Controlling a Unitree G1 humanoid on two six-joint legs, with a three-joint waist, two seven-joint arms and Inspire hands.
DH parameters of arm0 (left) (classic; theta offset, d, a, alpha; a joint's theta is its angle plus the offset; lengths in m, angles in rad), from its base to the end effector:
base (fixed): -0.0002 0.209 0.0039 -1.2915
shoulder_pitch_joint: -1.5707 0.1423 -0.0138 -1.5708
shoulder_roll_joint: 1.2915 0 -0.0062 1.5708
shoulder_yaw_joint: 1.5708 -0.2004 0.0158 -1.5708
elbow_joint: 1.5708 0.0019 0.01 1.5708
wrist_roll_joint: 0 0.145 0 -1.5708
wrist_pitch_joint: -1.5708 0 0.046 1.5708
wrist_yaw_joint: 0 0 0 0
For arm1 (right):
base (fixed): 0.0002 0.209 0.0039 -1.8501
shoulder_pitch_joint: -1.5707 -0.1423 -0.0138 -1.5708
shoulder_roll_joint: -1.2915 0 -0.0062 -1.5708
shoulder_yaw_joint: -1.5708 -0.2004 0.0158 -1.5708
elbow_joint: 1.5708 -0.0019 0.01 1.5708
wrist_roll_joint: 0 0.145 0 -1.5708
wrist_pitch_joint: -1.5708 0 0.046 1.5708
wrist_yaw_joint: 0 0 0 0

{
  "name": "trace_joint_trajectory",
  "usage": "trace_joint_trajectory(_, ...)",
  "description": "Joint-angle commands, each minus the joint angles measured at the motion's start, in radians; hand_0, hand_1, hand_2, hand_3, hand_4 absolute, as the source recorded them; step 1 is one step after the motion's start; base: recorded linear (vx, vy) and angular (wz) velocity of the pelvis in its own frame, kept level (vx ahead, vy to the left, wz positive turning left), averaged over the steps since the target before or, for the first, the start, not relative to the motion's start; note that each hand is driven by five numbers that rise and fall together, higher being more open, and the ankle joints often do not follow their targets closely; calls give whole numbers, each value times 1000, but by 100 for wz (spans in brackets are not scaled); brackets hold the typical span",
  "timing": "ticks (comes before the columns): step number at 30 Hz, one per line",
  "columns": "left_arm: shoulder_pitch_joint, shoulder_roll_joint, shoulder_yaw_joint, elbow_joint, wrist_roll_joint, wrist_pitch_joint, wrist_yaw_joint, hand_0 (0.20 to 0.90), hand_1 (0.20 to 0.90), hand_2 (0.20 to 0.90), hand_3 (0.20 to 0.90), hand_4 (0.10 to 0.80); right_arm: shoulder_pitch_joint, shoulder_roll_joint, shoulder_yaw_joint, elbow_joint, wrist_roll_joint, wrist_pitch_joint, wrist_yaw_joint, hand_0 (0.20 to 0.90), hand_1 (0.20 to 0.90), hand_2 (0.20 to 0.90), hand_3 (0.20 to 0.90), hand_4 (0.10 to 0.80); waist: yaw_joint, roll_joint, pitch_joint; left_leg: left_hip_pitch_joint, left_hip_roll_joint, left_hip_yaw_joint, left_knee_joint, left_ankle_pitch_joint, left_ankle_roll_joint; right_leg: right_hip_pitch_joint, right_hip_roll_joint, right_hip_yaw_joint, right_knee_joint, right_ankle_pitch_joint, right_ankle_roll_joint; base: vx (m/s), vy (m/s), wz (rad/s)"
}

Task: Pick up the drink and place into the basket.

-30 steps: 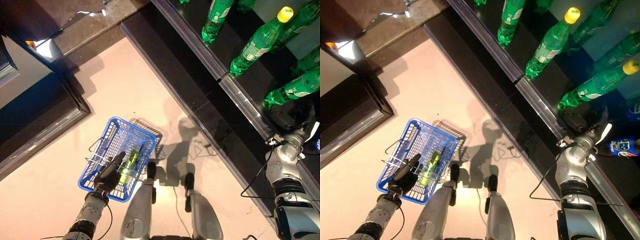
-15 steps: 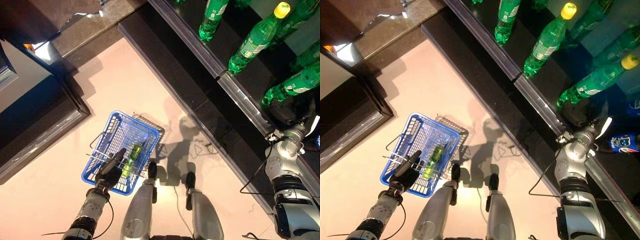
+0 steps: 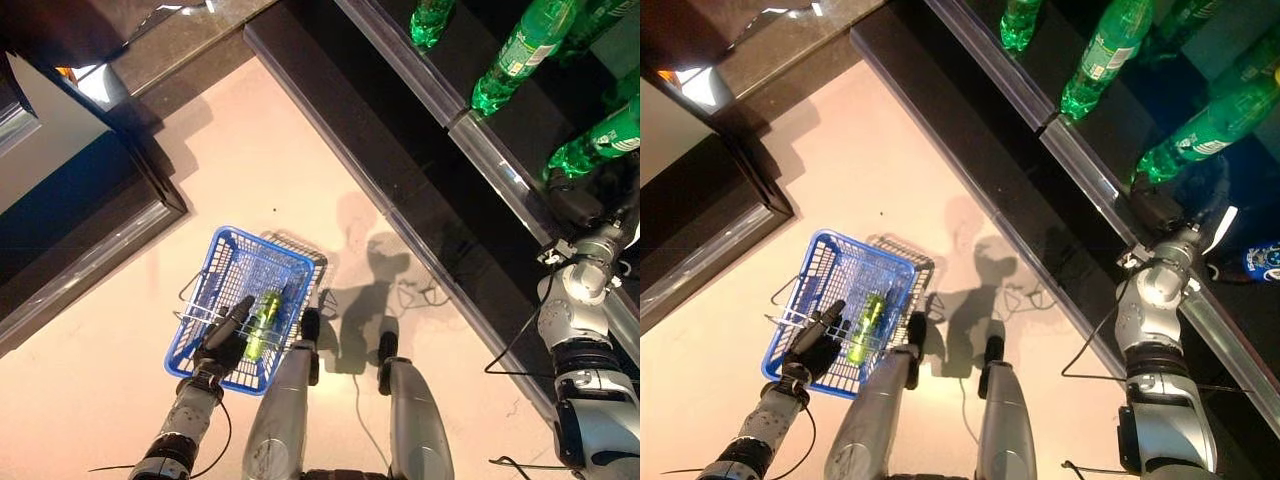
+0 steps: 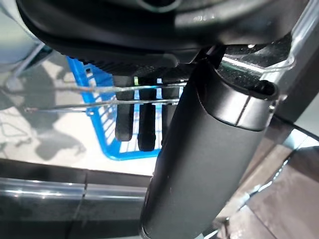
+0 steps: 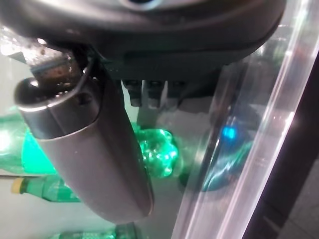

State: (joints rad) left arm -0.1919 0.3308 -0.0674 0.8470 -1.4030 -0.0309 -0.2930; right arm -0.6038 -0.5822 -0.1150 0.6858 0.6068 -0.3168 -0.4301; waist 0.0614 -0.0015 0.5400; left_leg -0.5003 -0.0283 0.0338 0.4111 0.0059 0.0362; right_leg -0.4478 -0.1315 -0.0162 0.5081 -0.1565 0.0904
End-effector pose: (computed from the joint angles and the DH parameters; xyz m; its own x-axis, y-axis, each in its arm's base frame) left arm 0.2056 0.2457 -0.0648 0.9328 0.0510 -0.3569 -0.3351 0.4872 -0.8064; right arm 0.3108 -0.3047 0.1280 0.6973 -0.6732 0.2462 0.6112 0.7379 0.2863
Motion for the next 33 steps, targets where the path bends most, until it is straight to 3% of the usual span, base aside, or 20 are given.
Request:
trace_joint_trajectory(1,13,39,16,-160,-31,-78,-122,300,300,300,200,100,-88,-167,8,-74,-33,-82,6,900,900,900,900,800,-4,19,-20,37,-74,-49,51,-105,79,-29,81,-49,9,101,-87,0,0,0)
trace_joint_trajectory(13,13,61,13,-166,-50,-76,-122,300,300,300,200,100,-144,-220,19,-4,6,-92,-18,900,900,900,900,800,5,19,-20,21,-69,-52,51,-111,72,-39,82,-53,10,89,-84,3,-1,0)
trace_joint_trajectory(33,20,88,17,-181,-57,-58,-131,300,300,300,200,100,-213,-303,60,57,52,-28,44,900,900,900,900,800,23,3,-20,50,-63,-68,-3,-87,65,-7,88,-65,-33,97,-87,16,-8,0)
